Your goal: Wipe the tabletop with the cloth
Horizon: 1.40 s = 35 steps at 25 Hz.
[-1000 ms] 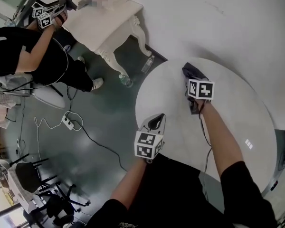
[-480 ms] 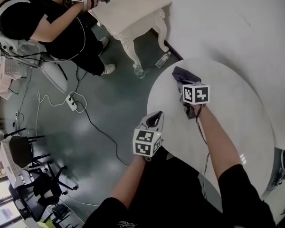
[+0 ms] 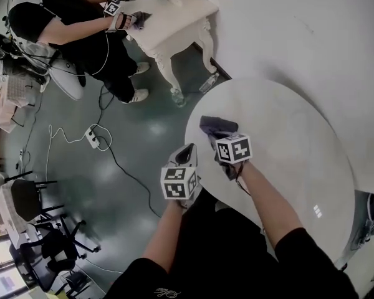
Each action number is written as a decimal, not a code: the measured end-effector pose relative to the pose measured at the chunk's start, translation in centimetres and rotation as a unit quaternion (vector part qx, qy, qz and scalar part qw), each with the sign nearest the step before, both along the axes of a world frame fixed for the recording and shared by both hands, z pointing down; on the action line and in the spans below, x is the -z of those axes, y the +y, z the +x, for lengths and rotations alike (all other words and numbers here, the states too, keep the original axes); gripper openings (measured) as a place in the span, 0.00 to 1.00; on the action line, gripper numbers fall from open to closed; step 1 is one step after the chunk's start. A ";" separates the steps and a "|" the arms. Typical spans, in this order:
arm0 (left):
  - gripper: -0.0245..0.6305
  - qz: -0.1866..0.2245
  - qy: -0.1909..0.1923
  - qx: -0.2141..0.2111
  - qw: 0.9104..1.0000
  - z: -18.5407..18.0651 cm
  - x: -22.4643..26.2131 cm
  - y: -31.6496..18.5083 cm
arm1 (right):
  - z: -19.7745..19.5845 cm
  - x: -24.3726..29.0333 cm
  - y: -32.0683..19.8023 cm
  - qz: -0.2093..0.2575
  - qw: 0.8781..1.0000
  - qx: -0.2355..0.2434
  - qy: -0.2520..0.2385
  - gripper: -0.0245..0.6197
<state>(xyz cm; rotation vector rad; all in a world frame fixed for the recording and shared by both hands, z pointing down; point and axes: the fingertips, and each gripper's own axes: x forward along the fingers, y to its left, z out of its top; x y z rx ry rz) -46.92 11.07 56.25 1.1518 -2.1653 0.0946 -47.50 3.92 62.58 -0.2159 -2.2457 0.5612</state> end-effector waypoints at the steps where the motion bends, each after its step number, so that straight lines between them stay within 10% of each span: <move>1: 0.05 0.000 0.001 0.004 1.000 0.0 0.0 0.0 | 0.8 0.0 0.5 -0.004 1.000 0.009 -0.001 0.09; 11: 0.05 -0.015 0.015 -0.027 0.999 4.4 -0.8 -3.5 | 9.0 0.1 1.2 0.006 0.999 0.046 -0.010 0.09; 35: 0.05 -0.068 -0.003 -0.187 0.980 25.6 -2.0 -8.2 | 30.8 -0.4 -3.3 0.054 0.997 -0.047 -0.027 0.09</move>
